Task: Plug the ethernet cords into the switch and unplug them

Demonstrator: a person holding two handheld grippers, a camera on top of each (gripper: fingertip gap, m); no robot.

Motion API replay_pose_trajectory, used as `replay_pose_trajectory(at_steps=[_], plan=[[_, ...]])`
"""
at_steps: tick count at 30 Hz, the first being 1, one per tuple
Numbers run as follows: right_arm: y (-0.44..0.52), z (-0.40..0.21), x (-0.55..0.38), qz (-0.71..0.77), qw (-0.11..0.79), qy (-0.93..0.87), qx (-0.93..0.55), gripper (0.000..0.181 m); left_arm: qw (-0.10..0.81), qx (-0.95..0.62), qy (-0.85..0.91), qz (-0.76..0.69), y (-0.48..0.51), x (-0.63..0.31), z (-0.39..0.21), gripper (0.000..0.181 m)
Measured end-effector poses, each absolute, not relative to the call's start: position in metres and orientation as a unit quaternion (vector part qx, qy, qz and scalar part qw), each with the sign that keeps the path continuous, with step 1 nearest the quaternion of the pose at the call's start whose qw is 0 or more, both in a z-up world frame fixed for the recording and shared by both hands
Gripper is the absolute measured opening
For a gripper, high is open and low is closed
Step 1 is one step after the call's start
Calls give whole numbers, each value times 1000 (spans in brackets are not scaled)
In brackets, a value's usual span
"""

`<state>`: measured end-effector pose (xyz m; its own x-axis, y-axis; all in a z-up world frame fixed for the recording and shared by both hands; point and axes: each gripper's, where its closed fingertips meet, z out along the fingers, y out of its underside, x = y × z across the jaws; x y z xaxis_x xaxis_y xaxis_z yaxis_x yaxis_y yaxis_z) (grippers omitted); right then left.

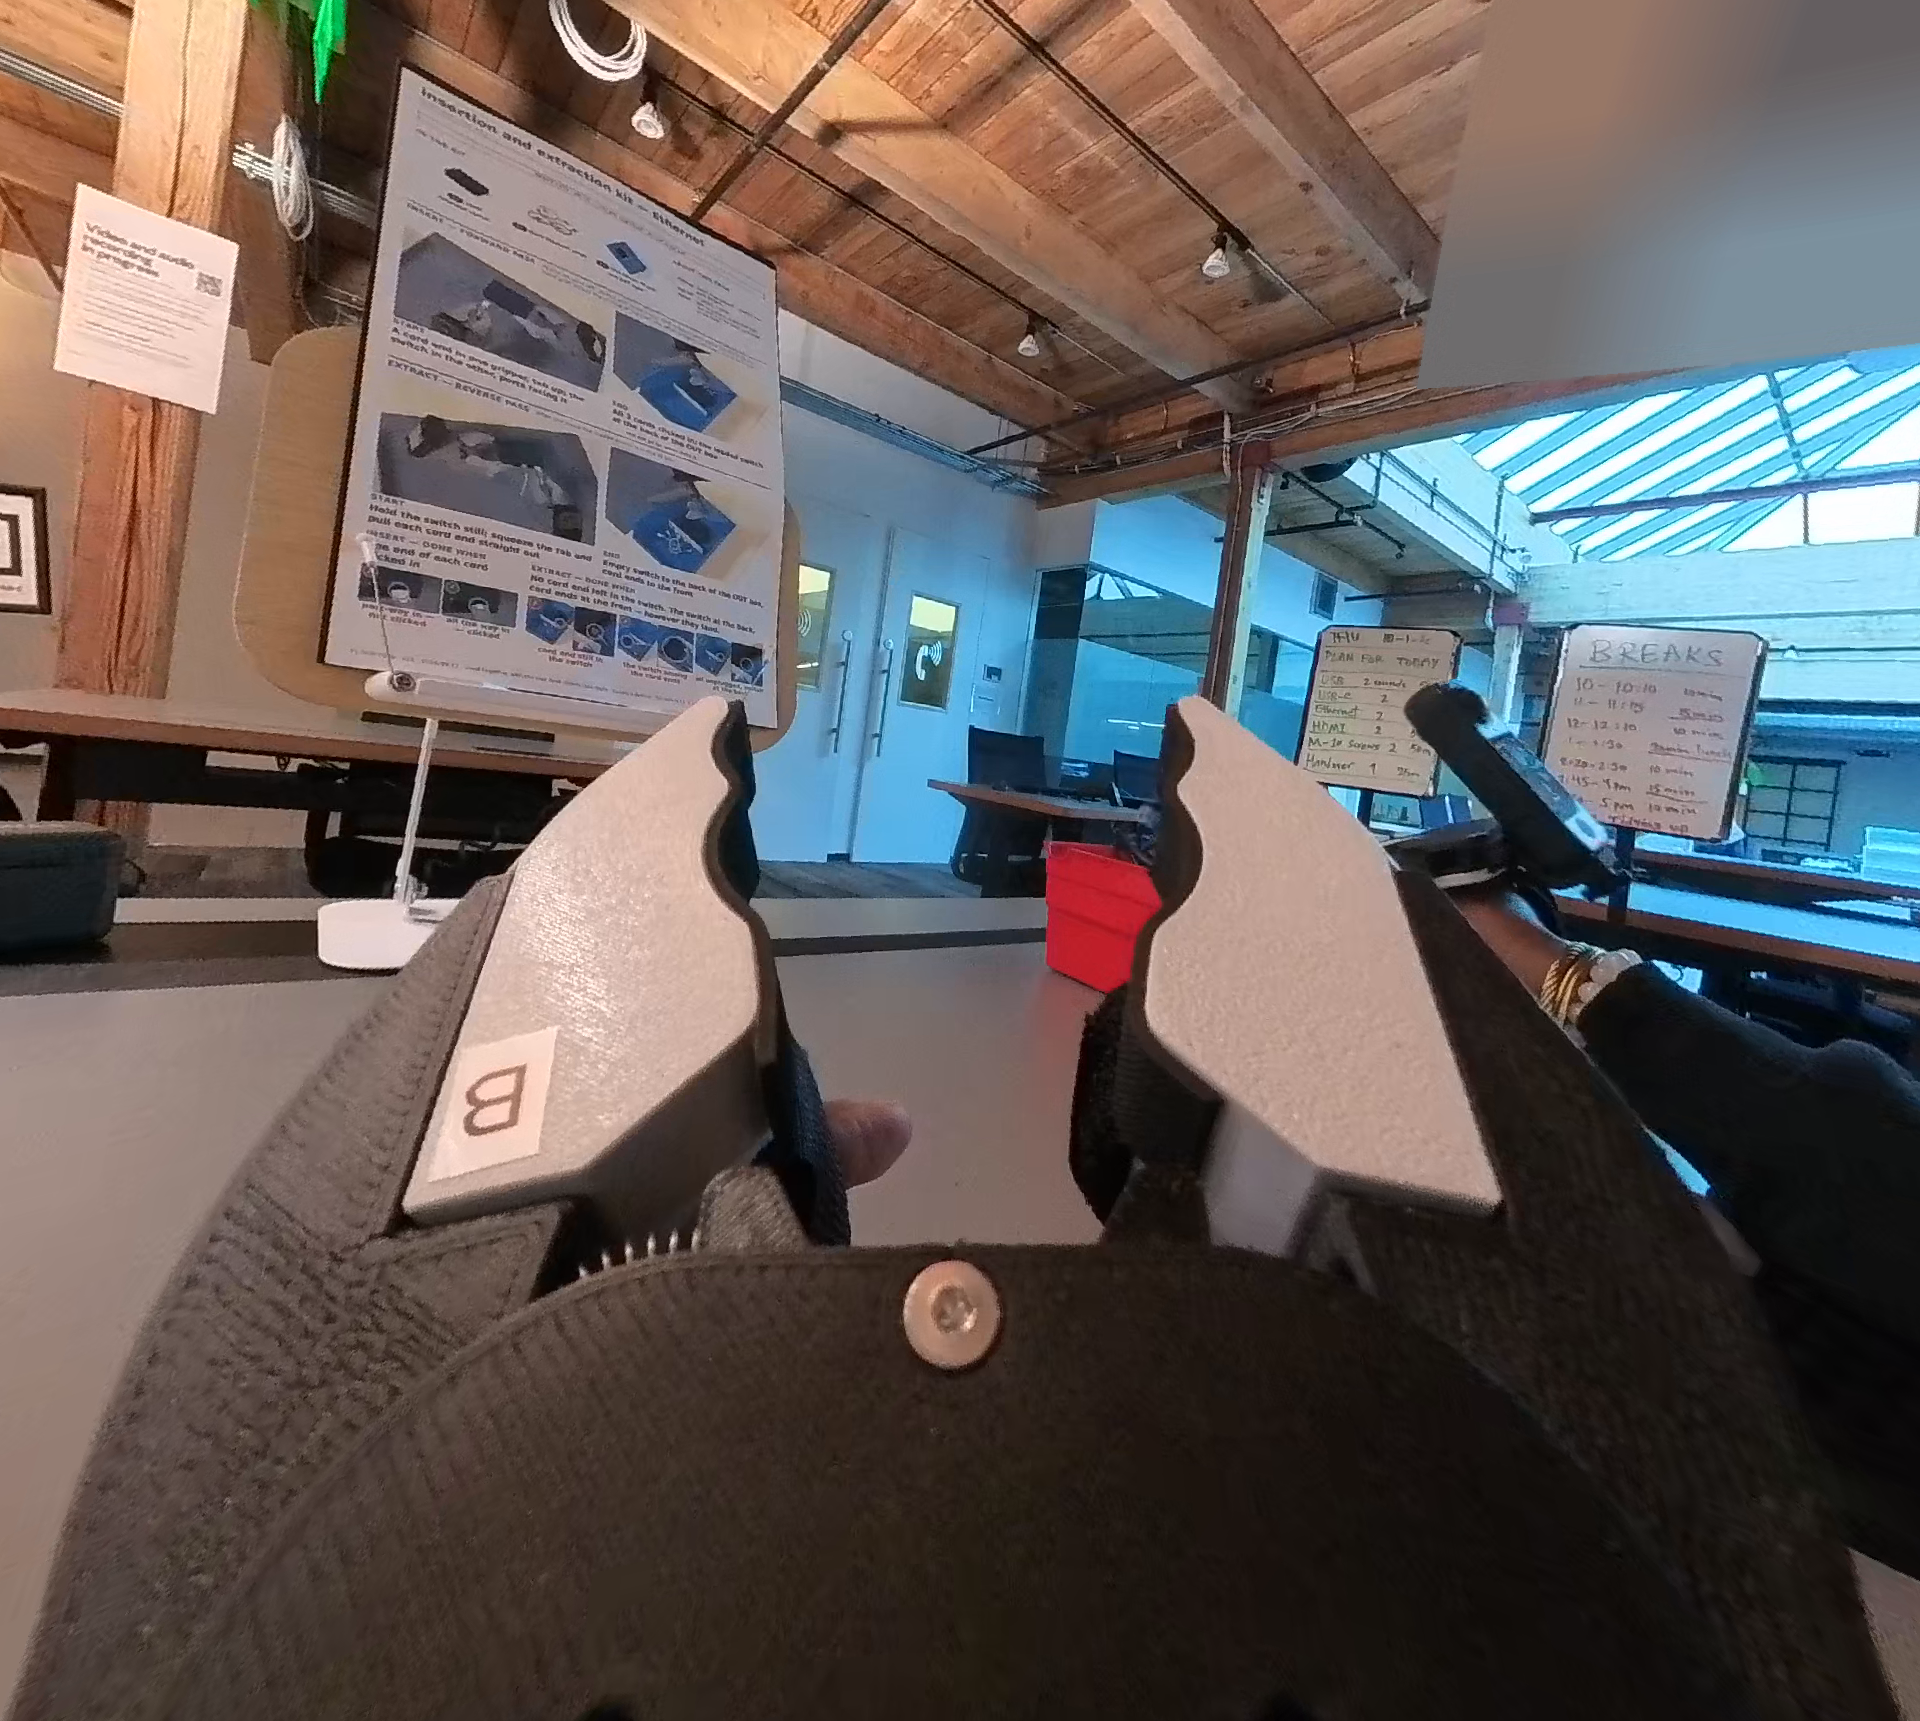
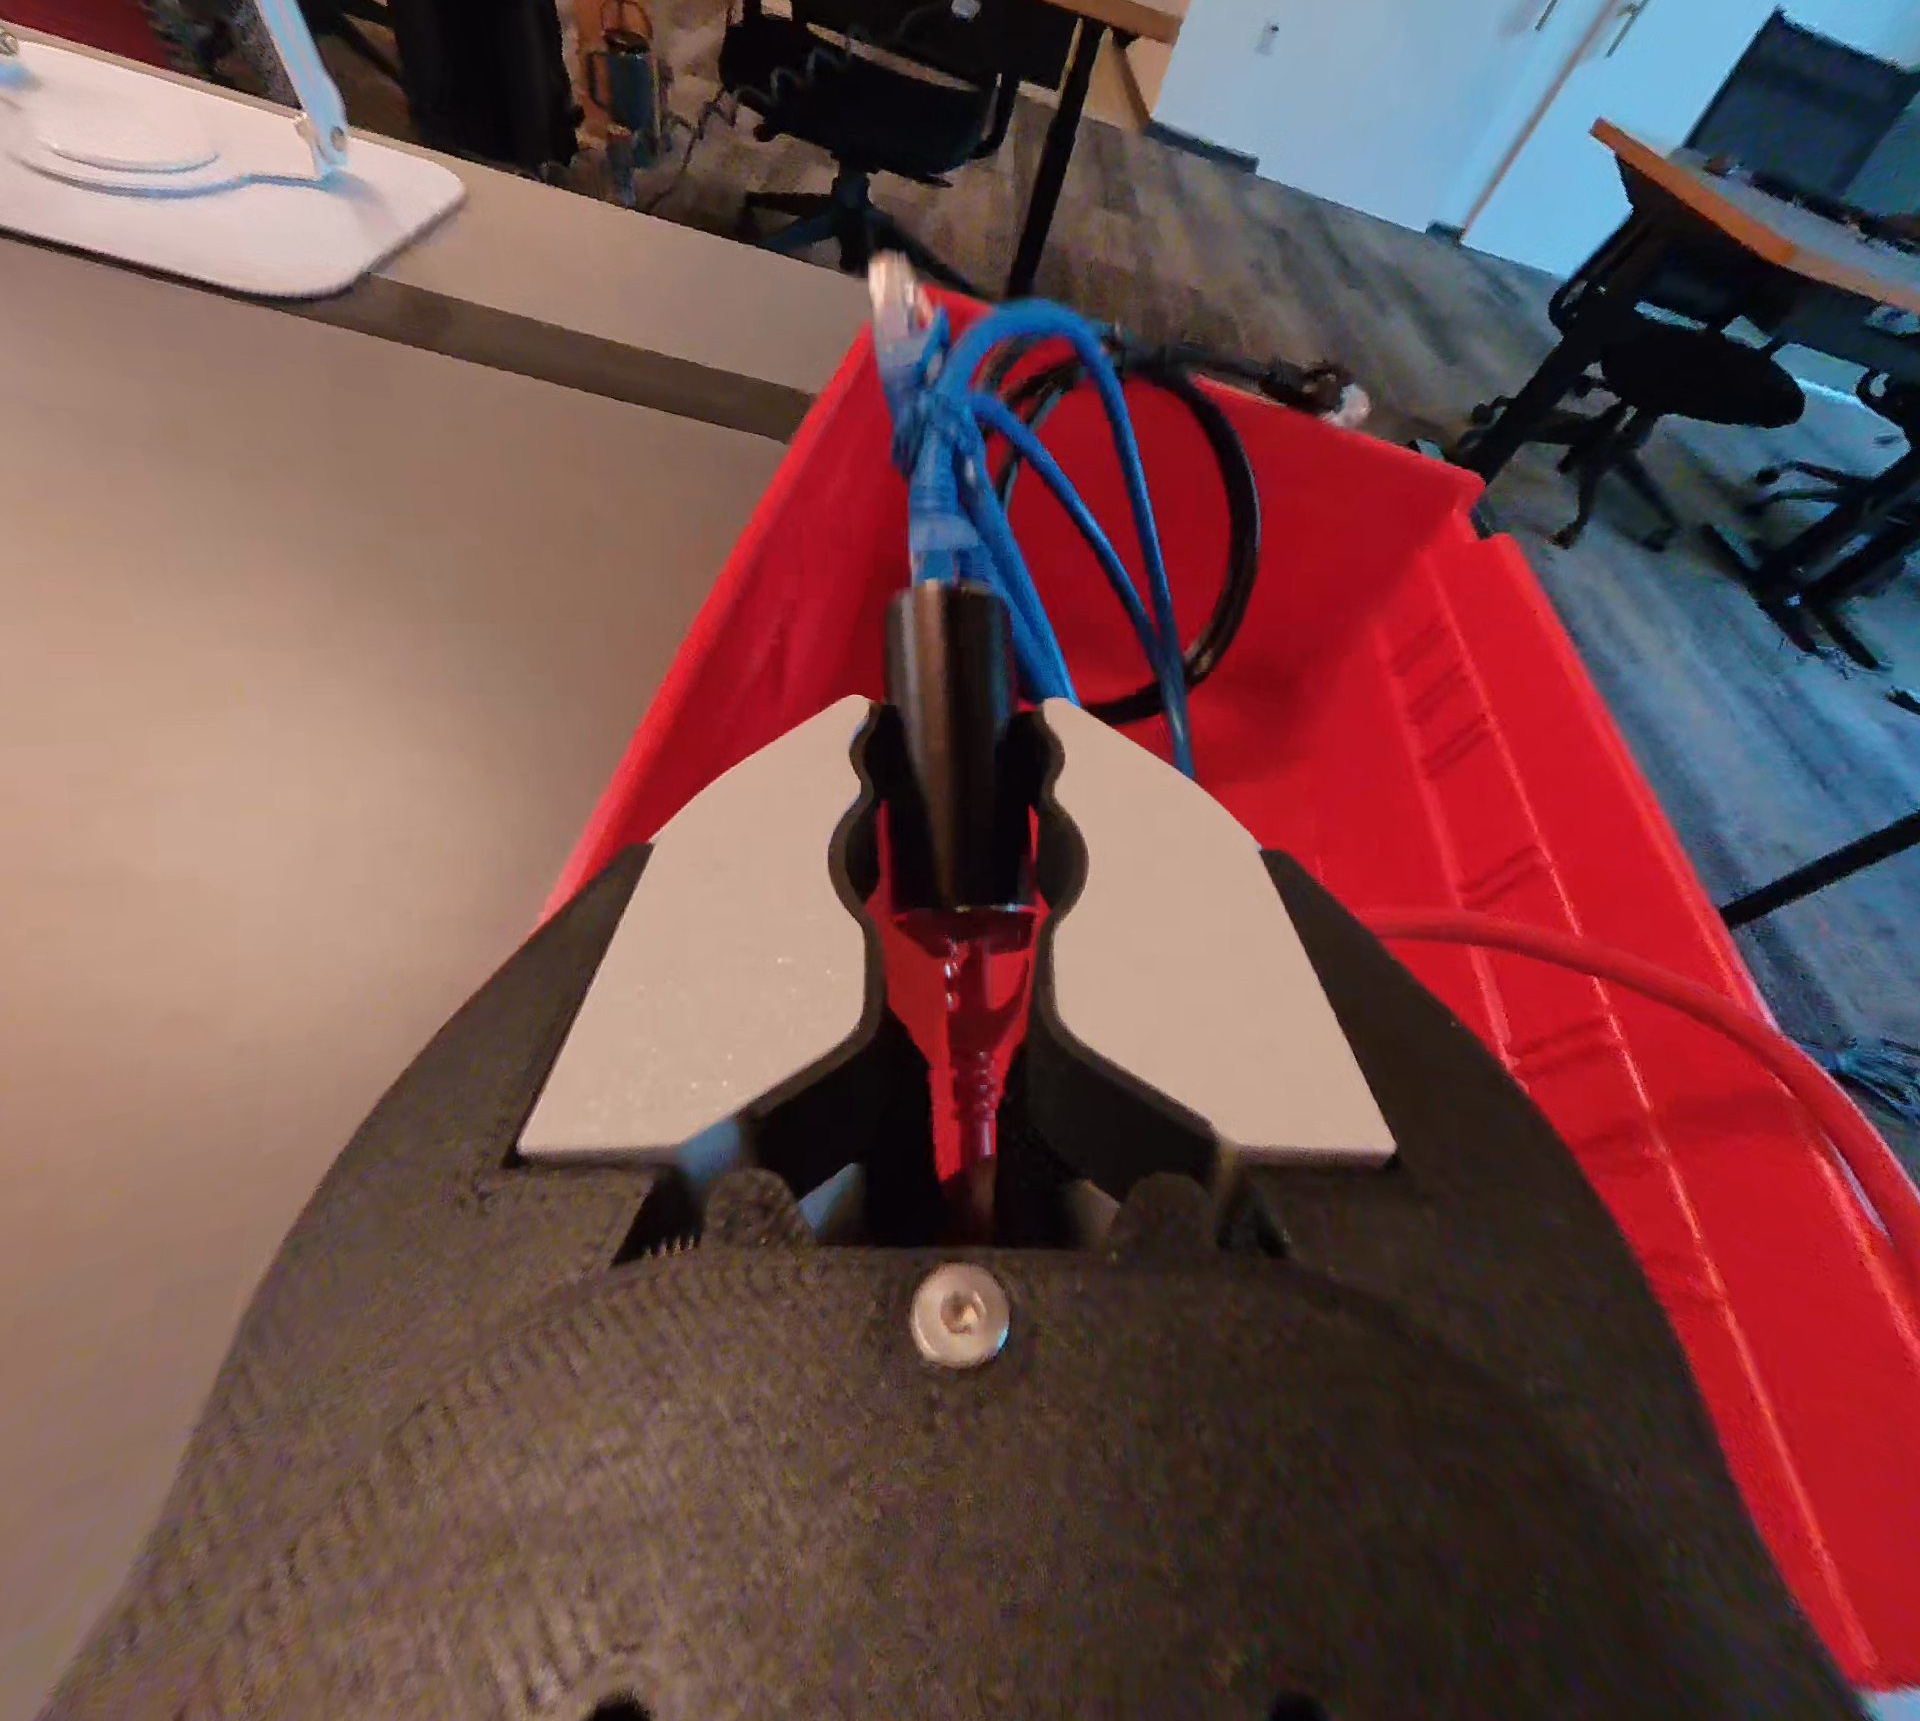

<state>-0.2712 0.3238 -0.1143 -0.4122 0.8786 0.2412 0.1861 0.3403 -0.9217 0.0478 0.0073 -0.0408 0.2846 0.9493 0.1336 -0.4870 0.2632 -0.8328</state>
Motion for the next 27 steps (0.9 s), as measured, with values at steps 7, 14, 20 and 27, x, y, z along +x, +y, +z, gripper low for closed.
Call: replay_pose_trajectory(at_steps=[7, 14, 20, 27], plan=[[315, -46, -247, 624, 399, -590, -321, 51, 722, -350, -333, 496, 8, 46, -41, 74], [301, -19, -197, 667, 289, -637, -256, 45, 718, -354, -335, 497, 8, 44, -43, 74], [295, -102, -191, 465, 220, -812, -275, 84, 712, -342, -326, 519, 5, 47, -38, 75], [286, -144, -190, 374, 197, -861, -283, 22, 710, -350, -339, 508, 5, 42, -42, 75]])
